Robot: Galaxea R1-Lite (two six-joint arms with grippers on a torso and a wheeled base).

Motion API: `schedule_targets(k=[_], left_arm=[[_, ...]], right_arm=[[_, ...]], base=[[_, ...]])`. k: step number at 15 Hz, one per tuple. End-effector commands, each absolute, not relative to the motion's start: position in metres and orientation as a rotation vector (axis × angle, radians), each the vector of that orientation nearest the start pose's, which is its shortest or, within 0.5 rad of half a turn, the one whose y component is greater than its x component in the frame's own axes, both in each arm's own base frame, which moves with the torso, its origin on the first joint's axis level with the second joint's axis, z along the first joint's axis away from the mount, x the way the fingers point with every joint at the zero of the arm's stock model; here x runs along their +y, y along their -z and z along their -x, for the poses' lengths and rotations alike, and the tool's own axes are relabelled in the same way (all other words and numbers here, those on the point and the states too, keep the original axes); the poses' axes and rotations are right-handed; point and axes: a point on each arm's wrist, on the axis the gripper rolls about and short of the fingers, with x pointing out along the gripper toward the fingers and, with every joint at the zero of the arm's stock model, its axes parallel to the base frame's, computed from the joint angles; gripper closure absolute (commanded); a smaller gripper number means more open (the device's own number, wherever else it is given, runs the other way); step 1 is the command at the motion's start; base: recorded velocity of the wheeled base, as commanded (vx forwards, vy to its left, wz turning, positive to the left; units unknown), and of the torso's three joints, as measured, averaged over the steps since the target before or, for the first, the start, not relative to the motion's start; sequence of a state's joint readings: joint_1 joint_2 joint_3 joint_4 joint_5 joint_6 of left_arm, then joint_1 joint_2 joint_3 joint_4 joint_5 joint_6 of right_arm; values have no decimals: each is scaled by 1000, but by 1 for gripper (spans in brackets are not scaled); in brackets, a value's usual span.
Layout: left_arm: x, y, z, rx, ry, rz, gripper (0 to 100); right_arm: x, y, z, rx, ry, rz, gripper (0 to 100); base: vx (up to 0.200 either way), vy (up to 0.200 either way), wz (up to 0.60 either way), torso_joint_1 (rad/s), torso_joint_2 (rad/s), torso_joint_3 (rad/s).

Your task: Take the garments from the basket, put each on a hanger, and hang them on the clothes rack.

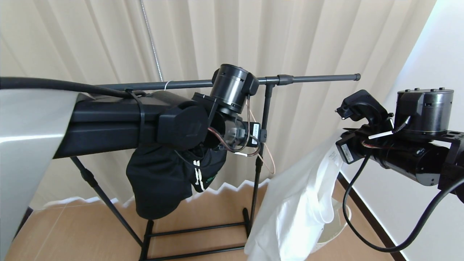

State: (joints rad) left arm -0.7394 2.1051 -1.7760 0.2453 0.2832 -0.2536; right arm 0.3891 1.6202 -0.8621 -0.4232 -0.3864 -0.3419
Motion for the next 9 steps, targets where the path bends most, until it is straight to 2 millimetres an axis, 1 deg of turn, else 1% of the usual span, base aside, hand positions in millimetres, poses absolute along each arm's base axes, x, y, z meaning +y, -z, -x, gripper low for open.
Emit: schedule_targets(k=[1,4,5,6,7,9], left_arm=[[-298,-210,-325,574,385,-62,0],[-307,-206,-334,574,375,-97,0],[-313,-195,-344,580,349,-110,0],[-313,-190,-346,586,342,-123,0],[-309,-183,-355,593,331,-159,0],[-306,-171,-365,596,318,-170,0]], right_arm=[[103,-198,-273,317,-58,470,100],[103,-198,-273,317,-58,470,100],[103,-198,-273,317,-58,470,100],[103,-199,-273,316,-58,469,100],[103,-199,-273,316,-58,469,100],[103,-199,-272,316,-56,469,100]], base=[[0,0,0,0,0,0],[0,0,0,0,0,0],[0,0,0,0,0,0],[0,0,0,0,0,0],[0,0,0,0,0,0],[0,0,0,0,0,0]])
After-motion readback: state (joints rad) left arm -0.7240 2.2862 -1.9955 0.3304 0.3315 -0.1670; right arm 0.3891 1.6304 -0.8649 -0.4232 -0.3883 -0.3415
